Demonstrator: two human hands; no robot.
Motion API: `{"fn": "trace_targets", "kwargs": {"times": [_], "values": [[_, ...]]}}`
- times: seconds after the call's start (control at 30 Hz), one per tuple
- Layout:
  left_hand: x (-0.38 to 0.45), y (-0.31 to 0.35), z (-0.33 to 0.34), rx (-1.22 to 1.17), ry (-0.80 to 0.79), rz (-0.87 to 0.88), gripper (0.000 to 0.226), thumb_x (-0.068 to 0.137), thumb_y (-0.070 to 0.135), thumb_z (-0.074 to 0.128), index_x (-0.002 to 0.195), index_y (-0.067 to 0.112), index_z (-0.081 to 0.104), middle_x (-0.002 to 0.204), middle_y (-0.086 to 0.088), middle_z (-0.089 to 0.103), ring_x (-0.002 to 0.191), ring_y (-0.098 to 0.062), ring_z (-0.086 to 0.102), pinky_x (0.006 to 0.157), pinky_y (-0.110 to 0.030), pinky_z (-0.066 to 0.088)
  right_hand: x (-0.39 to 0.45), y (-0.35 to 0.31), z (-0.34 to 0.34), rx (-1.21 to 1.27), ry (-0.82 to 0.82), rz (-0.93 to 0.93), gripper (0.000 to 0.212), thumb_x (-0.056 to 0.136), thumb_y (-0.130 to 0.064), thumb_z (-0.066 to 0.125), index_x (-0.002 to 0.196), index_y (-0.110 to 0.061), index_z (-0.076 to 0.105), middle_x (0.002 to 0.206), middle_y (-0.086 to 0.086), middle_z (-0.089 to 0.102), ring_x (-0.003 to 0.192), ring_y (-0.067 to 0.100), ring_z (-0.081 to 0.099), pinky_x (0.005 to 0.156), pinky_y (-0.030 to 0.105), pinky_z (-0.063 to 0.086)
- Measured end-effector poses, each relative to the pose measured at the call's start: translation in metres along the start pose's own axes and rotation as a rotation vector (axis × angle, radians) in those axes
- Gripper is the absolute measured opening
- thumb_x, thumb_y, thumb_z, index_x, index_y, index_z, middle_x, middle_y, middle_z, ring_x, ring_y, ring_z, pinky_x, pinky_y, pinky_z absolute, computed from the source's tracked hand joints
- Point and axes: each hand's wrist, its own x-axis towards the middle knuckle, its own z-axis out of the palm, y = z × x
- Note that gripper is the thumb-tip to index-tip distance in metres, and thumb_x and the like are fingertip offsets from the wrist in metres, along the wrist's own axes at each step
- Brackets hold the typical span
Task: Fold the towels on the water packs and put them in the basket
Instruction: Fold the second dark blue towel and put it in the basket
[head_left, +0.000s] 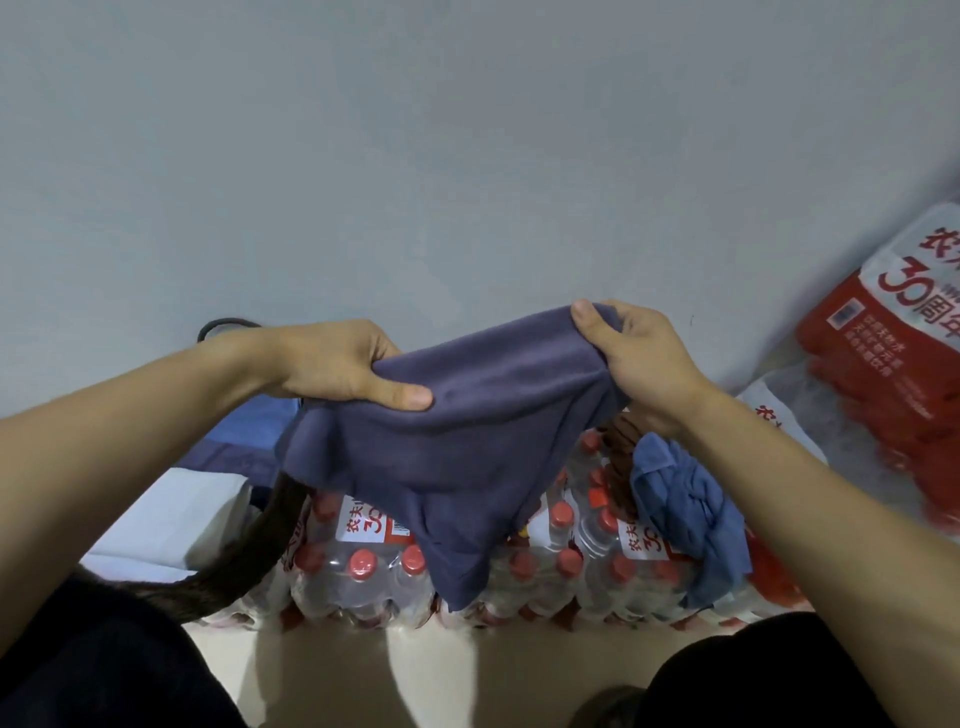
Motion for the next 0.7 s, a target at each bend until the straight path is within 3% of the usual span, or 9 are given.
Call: {"fn": "trace_targets", "kwargs": {"times": [0.1,0.17,0.23,0.3,0.4,0.47,0.57,0.7], "values": [[0.002,0.003,-0.008,0.497,0.099,-0.126,0.051,0.063,0.074,0.069,0.062,0.023,0.065,0.054,0.012,0.062,0.054,-0.008,0.059,0.052,-0.017,0.043,-0.004,0.0,0.005,-0.017,-0.022,-0.062,0.015,0.097,-0.022,0.061,0.096,-0.008,0.067,0.071,-0.004,0.071,0.066,0.008,0.065,0.054,0.023,0.05],[0.005,0.006,-0.007,0.648,0.193,-0.103,0.046,0.065,0.069,0.074,0.072,0.026,0.061,0.063,0.012,0.063,0.063,-0.009,0.06,0.057,-0.022,0.045,-0.008,-0.004,0.018,-0.021,-0.077,-0.124,0.006,0.096,-0.014,0.061,0.097,-0.009,0.065,0.07,-0.008,0.07,0.064,0.004,0.065,0.051,0.017,0.047],[0.004,0.014,0.003,0.4,0.19,0.043,0.054,0.061,0.07,0.077,0.097,0.033,0.06,0.09,0.016,0.067,0.085,-0.004,0.064,0.073,-0.022,0.049,-0.01,-0.01,0.034,-0.013,-0.118,-0.206,0.004,0.094,-0.007,0.062,0.098,-0.007,0.065,0.081,-0.004,0.071,0.075,0.004,0.066,0.062,0.017,0.05],[0.005,0.027,0.017,0.128,0.23,0.181,0.066,0.059,0.069,0.076,0.111,0.033,0.059,0.102,0.015,0.068,0.094,-0.004,0.065,0.08,-0.025,0.053,-0.012,-0.016,0.049,-0.009,-0.172,-0.258,0.009,0.093,-0.002,0.063,0.101,-0.001,0.065,0.091,0.004,0.07,0.084,0.008,0.066,0.074,0.02,0.052],[0.01,0.039,0.024,-0.025,0.328,0.247,0.062,0.063,0.063,0.077,0.099,0.013,0.066,0.09,-0.013,0.07,0.078,-0.021,0.066,0.073,-0.039,0.053,-0.017,-0.016,0.064,0.051,-0.208,-0.195,0.012,0.091,-0.008,0.066,0.103,-0.003,0.064,0.092,0.008,0.073,0.084,0.014,0.07,0.073,0.025,0.055],[0.009,0.041,0.02,-0.094,0.354,0.258,0.059,0.069,0.055,0.082,0.085,0.001,0.065,0.076,-0.022,0.064,0.066,-0.022,0.054,0.064,-0.035,0.045,-0.02,-0.016,0.07,0.159,-0.176,-0.089,0.021,0.087,-0.021,0.071,0.099,-0.007,0.06,0.09,0.013,0.074,0.08,0.019,0.07,0.072,0.032,0.057],[0.003,0.041,0.017,-0.15,0.447,0.253,0.05,0.071,0.049,0.073,0.077,0.001,0.061,0.066,-0.007,0.056,0.061,-0.011,0.048,0.055,-0.025,0.039,-0.019,-0.013,0.071,0.213,-0.217,0.032,0.046,0.074,-0.039,0.076,0.101,-0.006,0.06,0.098,0.017,0.072,0.09,0.025,0.07,0.087,0.045,0.055],[0.002,0.036,0.009,-0.199,0.665,0.266,0.024,0.09,0.034,0.065,0.076,0.015,0.059,0.061,0.016,0.057,0.055,0.004,0.048,0.051,-0.01,0.038,-0.022,0.003,0.069,-0.135,-0.61,0.135,0.033,0.083,-0.018,0.078,0.112,-0.006,0.069,0.105,0.006,0.074,0.095,0.015,0.069,0.084,0.032,0.057]]}}
